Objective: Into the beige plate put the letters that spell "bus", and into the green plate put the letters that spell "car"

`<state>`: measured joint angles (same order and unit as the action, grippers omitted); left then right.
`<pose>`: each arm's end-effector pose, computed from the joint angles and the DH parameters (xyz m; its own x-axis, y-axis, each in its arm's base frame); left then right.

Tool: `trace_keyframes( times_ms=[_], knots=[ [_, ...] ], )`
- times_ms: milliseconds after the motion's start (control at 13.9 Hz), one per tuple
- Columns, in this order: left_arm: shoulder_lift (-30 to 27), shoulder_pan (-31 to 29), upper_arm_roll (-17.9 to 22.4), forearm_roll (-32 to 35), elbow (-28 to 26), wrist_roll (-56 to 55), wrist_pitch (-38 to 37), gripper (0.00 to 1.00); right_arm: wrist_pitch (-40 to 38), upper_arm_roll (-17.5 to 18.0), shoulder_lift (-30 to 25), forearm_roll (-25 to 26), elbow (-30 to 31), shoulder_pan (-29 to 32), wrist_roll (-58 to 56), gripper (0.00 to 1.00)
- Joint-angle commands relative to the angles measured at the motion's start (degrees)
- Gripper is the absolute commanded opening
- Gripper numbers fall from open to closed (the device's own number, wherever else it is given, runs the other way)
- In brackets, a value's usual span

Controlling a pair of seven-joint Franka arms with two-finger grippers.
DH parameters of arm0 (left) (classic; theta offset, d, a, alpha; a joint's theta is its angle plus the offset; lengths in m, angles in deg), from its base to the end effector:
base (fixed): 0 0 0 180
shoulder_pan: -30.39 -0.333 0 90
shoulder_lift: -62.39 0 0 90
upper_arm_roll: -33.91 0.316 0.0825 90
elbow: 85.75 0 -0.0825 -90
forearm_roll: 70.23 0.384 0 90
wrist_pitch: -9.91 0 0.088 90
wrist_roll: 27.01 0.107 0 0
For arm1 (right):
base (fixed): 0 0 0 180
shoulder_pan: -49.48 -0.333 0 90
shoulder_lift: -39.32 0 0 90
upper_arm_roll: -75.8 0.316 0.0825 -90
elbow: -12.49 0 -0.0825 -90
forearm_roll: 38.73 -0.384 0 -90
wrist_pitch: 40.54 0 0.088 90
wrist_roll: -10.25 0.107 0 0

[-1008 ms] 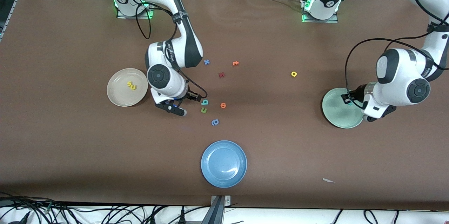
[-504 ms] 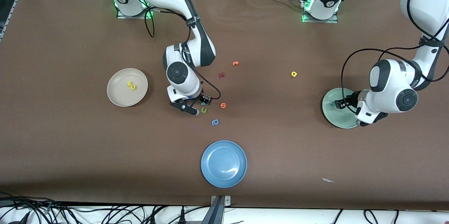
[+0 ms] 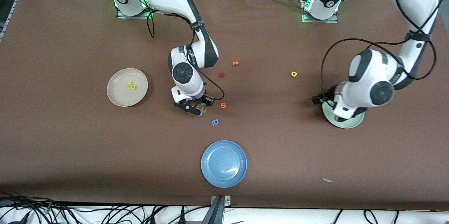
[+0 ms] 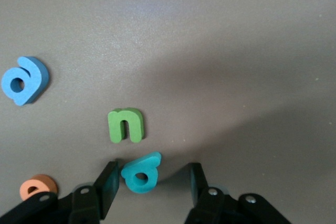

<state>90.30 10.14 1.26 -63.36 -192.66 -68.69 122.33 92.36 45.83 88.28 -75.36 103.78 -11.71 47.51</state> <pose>0.5887 -0.1047 0.2697 0.8394 0.4311 -0.3311 0.4316 -0.8988 -0.0761 0.5593 0.4095 0.1776 0.9243 -0.3798 -0.0374 -0.3816 -0.9215 -0.0727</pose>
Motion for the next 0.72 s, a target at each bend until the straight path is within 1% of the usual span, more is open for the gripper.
trace_keyframes(
  times_ms=[0,144,216,288,360,432,576,648],
  knots=[
    [-3.03,-0.57,-3.28,0.95,-7.22,-4.80,4.36,0.99,0.25,0.26,1.31,-0.90,-1.64,0.46,-0.17,0.58],
    [-6.54,-0.57,-3.91,0.95,-16.70,-5.34,14.79,0.98,1.21,0.35,1.49,-0.99,-1.64,0.37,-0.17,0.58],
    [-7.60,-0.57,-4.17,0.95,-20.58,-5.34,19.03,0.98,1.57,0.44,1.49,-0.99,-1.64,0.46,-0.17,0.55],
    [-7.70,-0.49,-4.26,0.95,-22.71,-5.60,21.16,0.98,1.57,0.87,1.49,-0.90,-1.64,0.46,-0.08,0.52],
    [-7.61,-0.31,-4.26,1.04,-23.51,-6.12,21.96,0.98,1.57,0.96,1.49,-0.90,-1.64,0.46,-0.08,0.46],
    [-7.53,-0.22,-4.26,1.04,-24.30,-6.39,22.32,0.97,1.57,1.05,1.49,-0.90,-1.64,0.46,0.00,0.43],
    [-7.35,-0.14,-4.26,1.04,-25.88,-6.48,22.67,0.94,1.57,1.14,1.58,-0.90,-1.64,0.46,0.18,0.41],
    [-7.52,-0.13,-4.26,1.13,-27.46,-6.48,25.11,0.94,1.57,1.66,1.92,-0.81,-1.64,0.37,0.27,0.41]
  ],
)
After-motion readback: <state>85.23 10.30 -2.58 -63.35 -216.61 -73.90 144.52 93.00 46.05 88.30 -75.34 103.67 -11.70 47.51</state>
